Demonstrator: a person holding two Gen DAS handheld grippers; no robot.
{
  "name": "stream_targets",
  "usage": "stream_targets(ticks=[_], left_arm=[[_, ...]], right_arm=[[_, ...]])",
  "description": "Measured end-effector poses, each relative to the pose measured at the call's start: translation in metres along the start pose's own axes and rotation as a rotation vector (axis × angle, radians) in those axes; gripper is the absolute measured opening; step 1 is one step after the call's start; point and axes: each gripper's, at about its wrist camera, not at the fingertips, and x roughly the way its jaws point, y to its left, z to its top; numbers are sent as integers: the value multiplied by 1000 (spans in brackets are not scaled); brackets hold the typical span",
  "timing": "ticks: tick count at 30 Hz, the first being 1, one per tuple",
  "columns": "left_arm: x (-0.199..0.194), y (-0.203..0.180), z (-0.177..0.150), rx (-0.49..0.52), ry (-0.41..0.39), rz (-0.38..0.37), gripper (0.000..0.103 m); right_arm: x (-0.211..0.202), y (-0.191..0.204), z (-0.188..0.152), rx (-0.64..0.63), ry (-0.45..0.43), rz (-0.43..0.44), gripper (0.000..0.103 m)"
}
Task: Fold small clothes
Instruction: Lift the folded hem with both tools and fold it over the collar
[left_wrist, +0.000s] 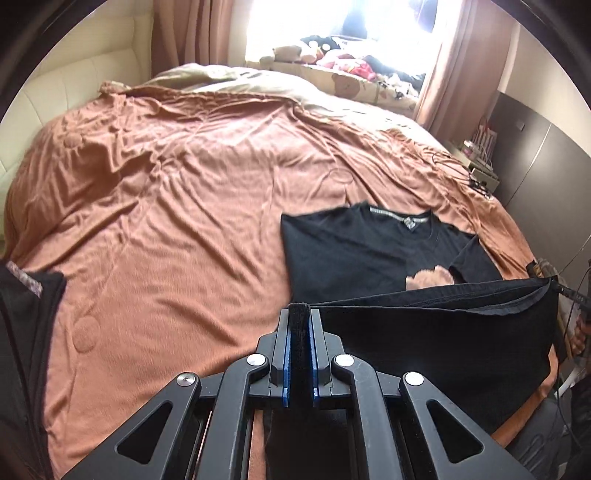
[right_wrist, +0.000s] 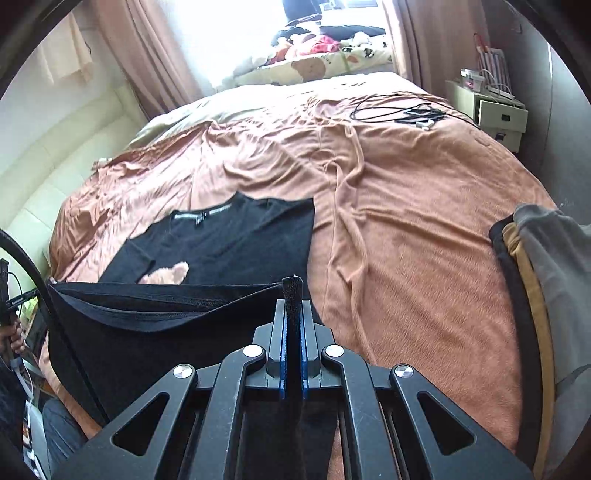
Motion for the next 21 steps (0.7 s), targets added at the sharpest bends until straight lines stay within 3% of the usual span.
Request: stream_targets(ticks=[8,21], left_arm=[[28,-4,46,-13,-22,-2,8],[96,8,99,-54,16,24,8]], right_arm=[[8,-7,24,50,-40,-18,2],[72,-14,74,76,-9,-31,2]])
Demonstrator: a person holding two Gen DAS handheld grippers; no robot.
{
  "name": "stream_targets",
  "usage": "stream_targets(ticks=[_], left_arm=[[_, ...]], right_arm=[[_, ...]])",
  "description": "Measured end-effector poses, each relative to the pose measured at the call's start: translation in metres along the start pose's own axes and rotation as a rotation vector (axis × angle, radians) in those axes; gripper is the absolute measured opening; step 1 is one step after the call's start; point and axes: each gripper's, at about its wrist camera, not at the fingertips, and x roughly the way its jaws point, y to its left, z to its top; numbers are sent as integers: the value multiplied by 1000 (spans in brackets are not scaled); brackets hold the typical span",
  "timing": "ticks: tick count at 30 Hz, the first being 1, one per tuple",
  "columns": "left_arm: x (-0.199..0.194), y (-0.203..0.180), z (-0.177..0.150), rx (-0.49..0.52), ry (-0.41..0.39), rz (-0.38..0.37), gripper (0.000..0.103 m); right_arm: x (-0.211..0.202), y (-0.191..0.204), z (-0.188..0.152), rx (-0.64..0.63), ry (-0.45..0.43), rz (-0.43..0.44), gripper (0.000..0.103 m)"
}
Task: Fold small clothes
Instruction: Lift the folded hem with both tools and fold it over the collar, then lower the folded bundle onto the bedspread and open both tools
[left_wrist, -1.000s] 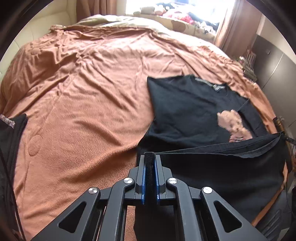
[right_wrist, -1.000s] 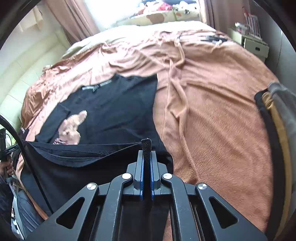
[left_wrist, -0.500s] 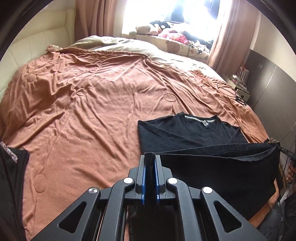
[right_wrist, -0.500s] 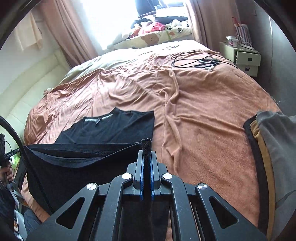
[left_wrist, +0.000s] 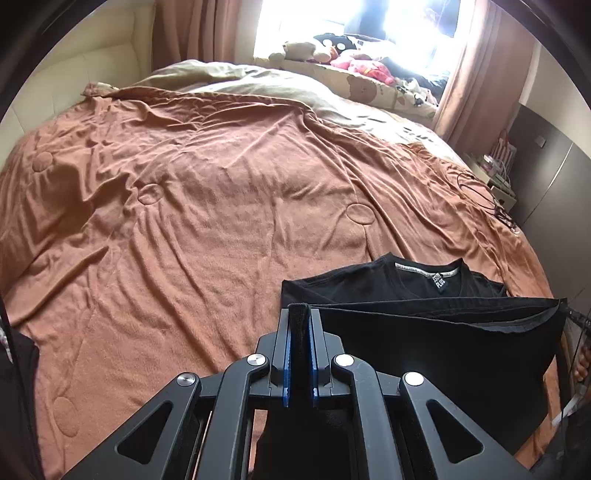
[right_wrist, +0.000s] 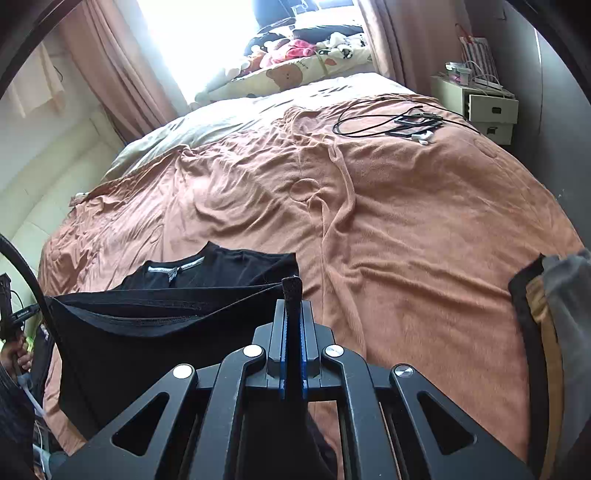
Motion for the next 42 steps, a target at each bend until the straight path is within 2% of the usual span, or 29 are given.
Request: stream_targets(ticks=[6,13,23,31,34,37,40,42], left_arm=[[35,5,25,0,14,12,8],[84,9,44,6,65,38,8],[128,5,67,40,83,85,8],[179,15,66,24,158,118,8],[202,19,62,2,225,147,16],[202,22,61,-11,227,173,21],[184,20,64,10,200,198,26],[170,19,65,21,175,216,29]], right_arm=[[40,1,27,0,15,-15,2],[88,1,50,-7,39,-43,2],[140,-2,74,-2,67,-85,2],[194,-6,84,3,129,-126,2],[217,-8,83,22,192,-149,3],[221,-11,86,48,202,-160,6],[202,-5,91,12,162,-192,10],[187,1,91,-5,140,-184,10]])
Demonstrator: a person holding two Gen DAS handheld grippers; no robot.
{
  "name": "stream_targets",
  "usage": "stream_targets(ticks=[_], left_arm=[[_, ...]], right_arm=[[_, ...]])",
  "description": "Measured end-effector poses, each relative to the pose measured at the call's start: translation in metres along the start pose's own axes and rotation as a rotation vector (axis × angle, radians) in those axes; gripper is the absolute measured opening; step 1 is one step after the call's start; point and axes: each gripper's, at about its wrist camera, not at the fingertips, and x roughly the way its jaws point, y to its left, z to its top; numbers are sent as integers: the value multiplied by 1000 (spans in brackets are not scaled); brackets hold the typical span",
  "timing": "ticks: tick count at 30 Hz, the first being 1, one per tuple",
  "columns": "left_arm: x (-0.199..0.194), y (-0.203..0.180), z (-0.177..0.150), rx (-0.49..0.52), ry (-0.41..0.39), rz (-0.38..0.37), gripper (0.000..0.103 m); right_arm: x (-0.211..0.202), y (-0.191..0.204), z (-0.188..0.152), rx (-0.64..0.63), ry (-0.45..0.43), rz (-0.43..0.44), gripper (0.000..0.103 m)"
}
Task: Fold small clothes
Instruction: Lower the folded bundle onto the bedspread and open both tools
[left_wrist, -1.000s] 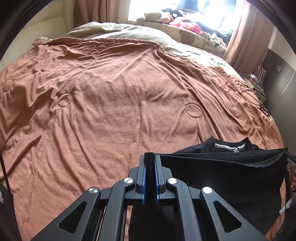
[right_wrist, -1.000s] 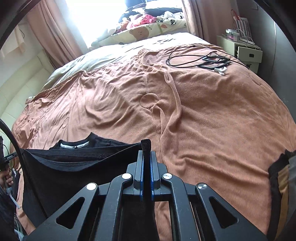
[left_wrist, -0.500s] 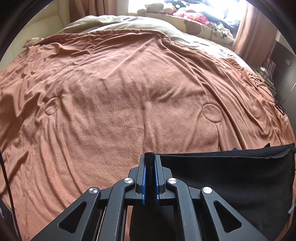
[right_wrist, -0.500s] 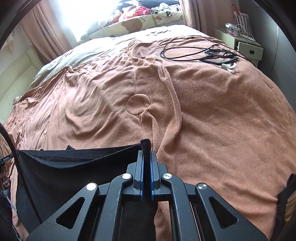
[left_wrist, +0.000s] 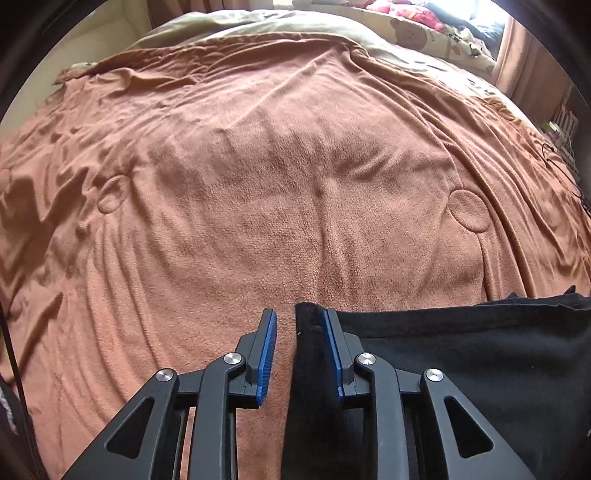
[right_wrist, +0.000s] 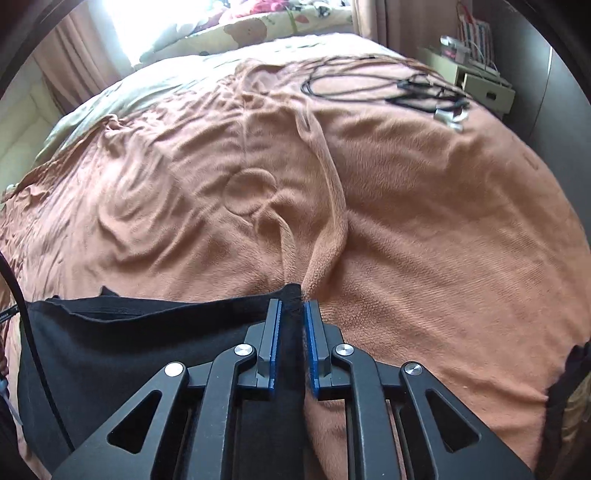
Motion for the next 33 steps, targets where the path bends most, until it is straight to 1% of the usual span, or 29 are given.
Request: stream_targets(ticks=[3,4,5,11,15,17,19,21,23,33], left_arm=[[-17,-1,-3,10,-15,-12,42],[-19,-3,-5,15,-15,-16,47],[-22,-3,-7,21,-15,-20,49],[-23,-1,-23,6,3,-52,49],[-23,-1,-34,21,18,-54,49],[-24,1,-38,18,21,-60,49],[-25,3,-39,19,18,-60,49],[-23,5,-39,25,23,-52,49],[-17,6,-38,21,35,-61,49],[-7,1,-42,37,37,-63,49]], right_arm=[[-20,15,-6,-48,-22,37,10],[-22,20,-8,-64,-15,45,10],[-23,26,-11,-78,-1,62,10],[-11,62,-28,-164,78,154,10],[10,94,-33,-237,139,195,10],[25,108,-33,-277,163,191,10],[37,119,-31,-302,169,186,10],[51,126,-26,-300,177,185,10],[62,131,-21,-298,177,184,10],[100,160,-2,-267,140,156,10]])
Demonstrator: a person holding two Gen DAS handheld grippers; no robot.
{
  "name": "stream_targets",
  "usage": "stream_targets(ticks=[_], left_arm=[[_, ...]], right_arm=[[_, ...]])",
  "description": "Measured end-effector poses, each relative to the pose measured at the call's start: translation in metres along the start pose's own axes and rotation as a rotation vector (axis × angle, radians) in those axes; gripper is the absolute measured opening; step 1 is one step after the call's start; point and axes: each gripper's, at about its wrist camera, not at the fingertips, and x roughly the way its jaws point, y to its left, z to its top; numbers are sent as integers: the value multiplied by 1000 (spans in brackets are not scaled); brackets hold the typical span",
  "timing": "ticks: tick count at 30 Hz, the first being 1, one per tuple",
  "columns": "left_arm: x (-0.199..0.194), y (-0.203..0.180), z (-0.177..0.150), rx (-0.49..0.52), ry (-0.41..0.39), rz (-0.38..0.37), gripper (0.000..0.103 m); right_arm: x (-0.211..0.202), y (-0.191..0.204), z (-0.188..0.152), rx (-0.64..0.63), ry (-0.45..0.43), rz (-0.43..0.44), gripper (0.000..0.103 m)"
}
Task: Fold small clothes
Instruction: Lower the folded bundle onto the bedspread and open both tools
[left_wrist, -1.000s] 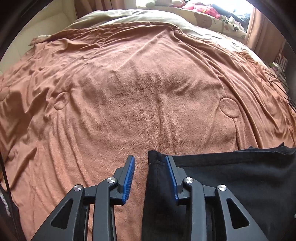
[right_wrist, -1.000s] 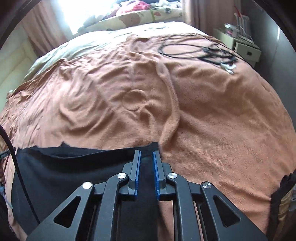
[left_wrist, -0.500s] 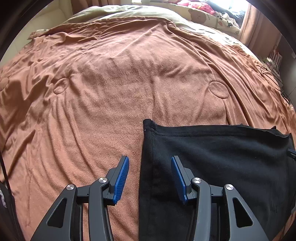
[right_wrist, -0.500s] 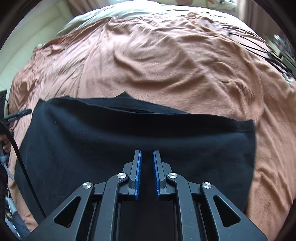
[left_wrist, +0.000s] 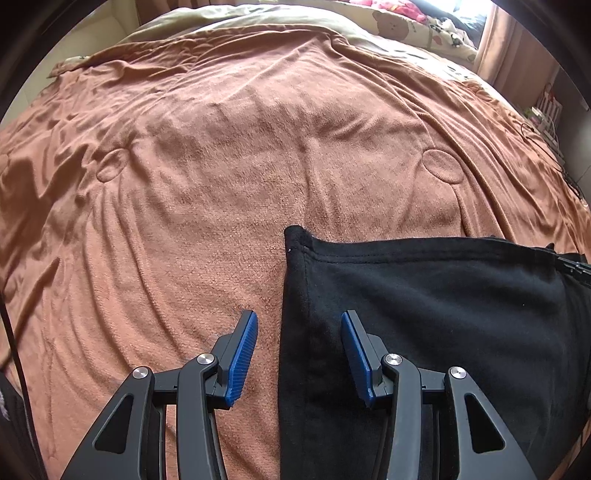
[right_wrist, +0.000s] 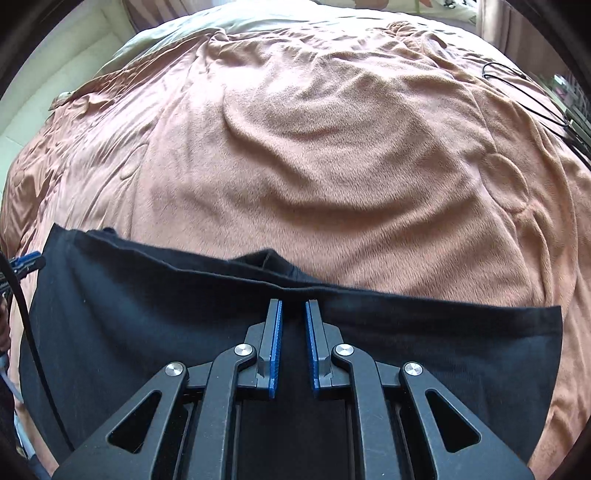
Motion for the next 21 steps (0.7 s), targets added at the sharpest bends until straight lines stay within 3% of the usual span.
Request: stream_targets(ticks=[9,17,18,20,21], left_arm=[[-14,2,-7,-27,-2,6,49],[-51,6,-27,-30,-7,-1,49],[-57,7,-31,-35,-10,-6,49],[-68,8,-39,-40,-17,-13,50],[-74,7,-42,-40,-20,-13,50]], right_arm=[[-3,7,9,50,5,-26,9],[-65,3,-11,50,-39,-13,10],[-73,5,-15,39,-44,-14,12],[-92,5,-24,25,-64,-16,29],[-100,4,-28,25,-73,-17,47]])
